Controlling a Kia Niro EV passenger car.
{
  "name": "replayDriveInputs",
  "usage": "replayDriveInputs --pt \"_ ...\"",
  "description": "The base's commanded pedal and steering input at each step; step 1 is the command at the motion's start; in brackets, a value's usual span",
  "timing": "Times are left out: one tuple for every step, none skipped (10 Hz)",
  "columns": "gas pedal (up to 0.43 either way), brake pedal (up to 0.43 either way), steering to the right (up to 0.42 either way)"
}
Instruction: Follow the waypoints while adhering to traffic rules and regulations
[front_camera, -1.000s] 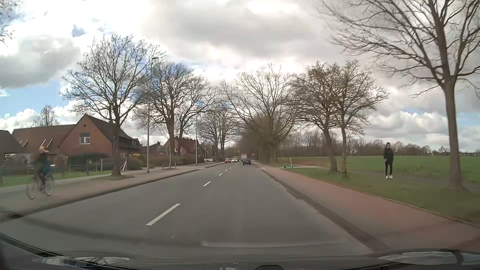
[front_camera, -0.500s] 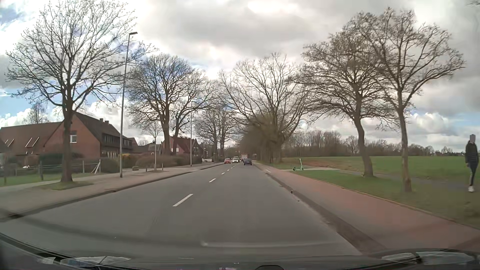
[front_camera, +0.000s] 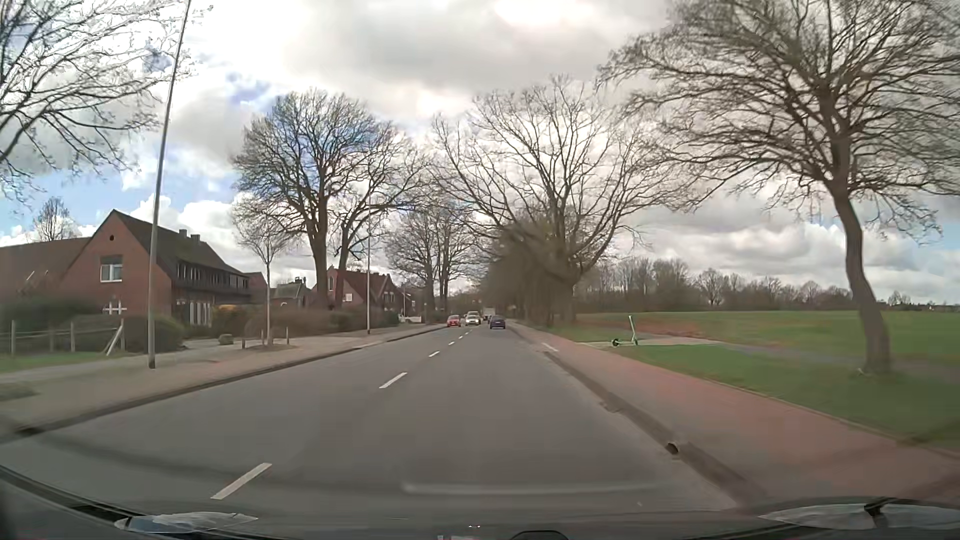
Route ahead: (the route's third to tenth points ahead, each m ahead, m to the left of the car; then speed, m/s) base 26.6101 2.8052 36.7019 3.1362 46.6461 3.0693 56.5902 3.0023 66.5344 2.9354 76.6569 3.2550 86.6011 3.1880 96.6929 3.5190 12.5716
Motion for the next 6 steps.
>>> replayDriveInputs --pt "0.157 0.000 -0.002" --pt "0.157 0.000 -0.001" --pt "0.157 0.000 -0.001" --pt "0.157 0.000 -0.001" --pt "0.157 0.000 -0.001" --pt "0.157 0.000 -0.001"
